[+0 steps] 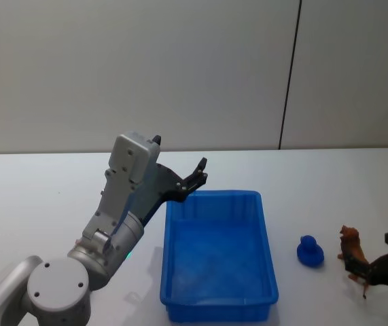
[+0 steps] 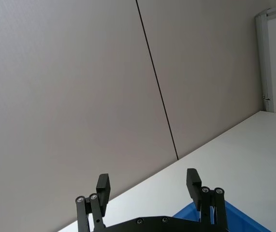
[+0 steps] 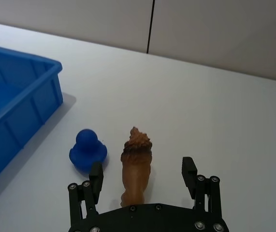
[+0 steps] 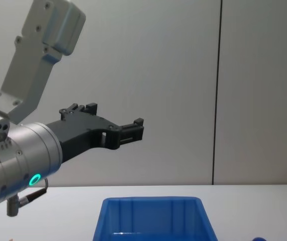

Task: Pick up the two dolls from the table and place them into the box.

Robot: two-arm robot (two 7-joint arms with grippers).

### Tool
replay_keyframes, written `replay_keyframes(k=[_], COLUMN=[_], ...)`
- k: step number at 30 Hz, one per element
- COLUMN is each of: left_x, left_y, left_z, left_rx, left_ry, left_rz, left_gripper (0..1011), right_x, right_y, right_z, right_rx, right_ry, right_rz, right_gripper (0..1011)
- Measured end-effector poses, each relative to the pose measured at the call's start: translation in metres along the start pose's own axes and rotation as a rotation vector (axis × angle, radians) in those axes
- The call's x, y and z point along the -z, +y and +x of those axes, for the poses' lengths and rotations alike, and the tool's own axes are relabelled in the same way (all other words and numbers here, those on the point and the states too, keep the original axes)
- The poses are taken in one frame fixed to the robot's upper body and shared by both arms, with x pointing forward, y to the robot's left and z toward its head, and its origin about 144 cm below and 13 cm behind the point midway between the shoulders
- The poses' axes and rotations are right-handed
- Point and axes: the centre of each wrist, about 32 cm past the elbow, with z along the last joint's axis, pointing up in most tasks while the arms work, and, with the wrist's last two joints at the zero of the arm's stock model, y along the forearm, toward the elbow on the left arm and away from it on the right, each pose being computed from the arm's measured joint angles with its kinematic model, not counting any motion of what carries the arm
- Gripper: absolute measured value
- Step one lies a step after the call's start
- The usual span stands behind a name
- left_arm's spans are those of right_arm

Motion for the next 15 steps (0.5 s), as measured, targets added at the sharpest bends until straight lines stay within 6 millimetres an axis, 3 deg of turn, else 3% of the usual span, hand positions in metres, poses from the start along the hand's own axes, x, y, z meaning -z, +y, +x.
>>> replay_keyframes(k=[15], left_x=[0.0], left_y=[0.0], left_z=[0.0], left_rx=[0.0], left_ry=[0.0], left_rz=[0.0], left_gripper=[1001], right_x=[0.01], right_y=[0.012], right_z=[-0.003], right_rx=[-0.011], right_ry=[0.012], right_rz=[-0.069], right_gripper=[967])
